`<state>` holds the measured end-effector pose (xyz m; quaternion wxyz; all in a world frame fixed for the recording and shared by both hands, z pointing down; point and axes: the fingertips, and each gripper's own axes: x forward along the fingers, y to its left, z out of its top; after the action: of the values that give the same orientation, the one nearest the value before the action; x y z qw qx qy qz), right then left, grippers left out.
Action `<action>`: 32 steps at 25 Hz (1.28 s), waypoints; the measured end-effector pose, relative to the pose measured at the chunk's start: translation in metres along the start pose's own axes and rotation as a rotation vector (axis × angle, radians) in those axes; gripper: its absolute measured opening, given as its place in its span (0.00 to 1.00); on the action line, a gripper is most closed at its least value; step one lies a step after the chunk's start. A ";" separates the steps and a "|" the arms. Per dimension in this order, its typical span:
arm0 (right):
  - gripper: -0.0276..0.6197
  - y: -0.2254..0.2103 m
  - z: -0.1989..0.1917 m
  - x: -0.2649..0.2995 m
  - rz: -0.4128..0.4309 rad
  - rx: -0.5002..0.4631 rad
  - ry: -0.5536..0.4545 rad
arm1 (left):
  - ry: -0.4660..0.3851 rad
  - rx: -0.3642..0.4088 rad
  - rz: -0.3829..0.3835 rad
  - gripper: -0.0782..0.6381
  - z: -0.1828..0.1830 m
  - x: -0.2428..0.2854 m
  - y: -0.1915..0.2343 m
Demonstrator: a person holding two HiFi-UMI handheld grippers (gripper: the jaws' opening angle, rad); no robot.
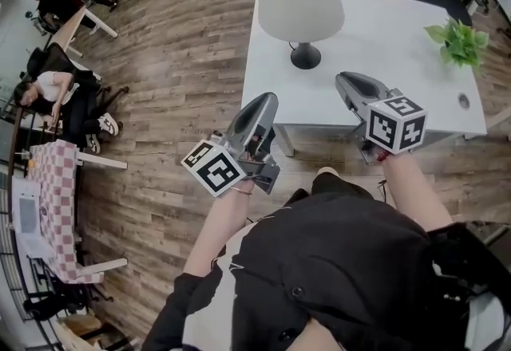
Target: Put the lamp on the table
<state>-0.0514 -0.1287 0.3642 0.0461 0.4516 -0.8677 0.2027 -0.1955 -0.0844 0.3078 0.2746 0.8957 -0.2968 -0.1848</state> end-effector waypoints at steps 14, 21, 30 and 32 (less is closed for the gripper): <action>0.11 0.088 -0.048 -0.078 -0.089 0.029 -0.035 | 0.090 0.087 -0.010 0.13 -0.014 -0.104 -0.059; 0.09 0.098 -0.066 -0.105 -0.119 0.032 -0.013 | 0.135 0.116 0.010 0.13 -0.032 -0.123 -0.065; 0.08 0.093 -0.069 -0.118 -0.145 0.000 -0.003 | 0.141 0.120 0.010 0.13 -0.045 -0.121 -0.067; 0.08 0.090 -0.071 -0.120 -0.150 0.011 -0.005 | 0.143 0.120 0.011 0.13 -0.046 -0.119 -0.067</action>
<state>-0.0601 0.0371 0.3692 0.0566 0.5159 -0.8304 0.2025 -0.2341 0.0541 0.3234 0.2418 0.9199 -0.2918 -0.1008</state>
